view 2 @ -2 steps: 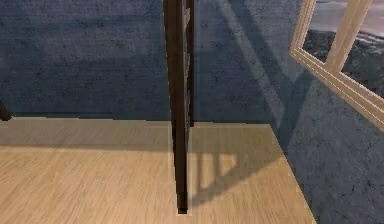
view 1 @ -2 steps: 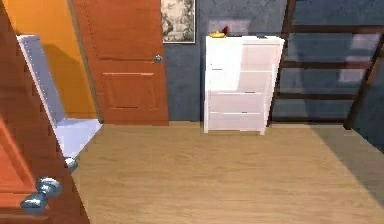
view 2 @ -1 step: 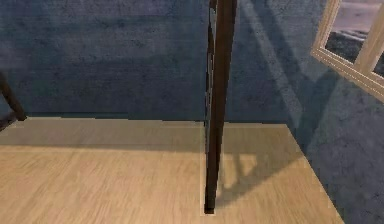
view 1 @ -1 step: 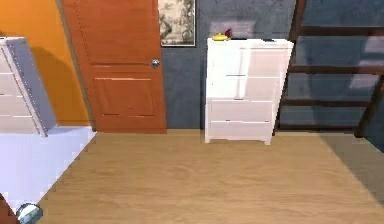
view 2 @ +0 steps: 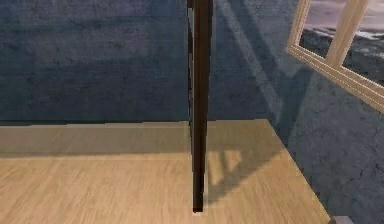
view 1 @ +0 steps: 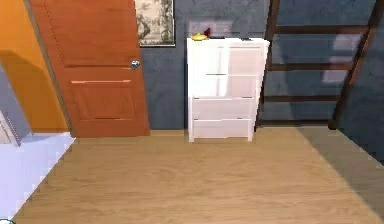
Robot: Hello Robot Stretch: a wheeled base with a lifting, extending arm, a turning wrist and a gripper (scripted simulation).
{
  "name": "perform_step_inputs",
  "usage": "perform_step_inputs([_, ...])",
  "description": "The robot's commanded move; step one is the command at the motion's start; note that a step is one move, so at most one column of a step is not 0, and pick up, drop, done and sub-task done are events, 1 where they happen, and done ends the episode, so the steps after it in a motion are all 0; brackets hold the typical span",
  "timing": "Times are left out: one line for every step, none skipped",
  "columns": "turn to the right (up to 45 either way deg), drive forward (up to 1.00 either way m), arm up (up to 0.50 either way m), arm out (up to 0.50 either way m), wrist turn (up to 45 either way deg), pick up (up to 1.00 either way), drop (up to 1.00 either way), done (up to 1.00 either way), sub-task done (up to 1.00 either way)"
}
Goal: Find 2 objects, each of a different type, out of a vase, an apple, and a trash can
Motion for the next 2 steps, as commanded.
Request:
perform_step_inputs([0.0, 0.65, 0.0, 0.0, 0.0, 0.0, 0.0, 0.0, 0.0])
perform_step_inputs([-15.0, 0.0, 0.0, 0.0, 0.0, 0.0, 0.0, 0.0, 0.0])
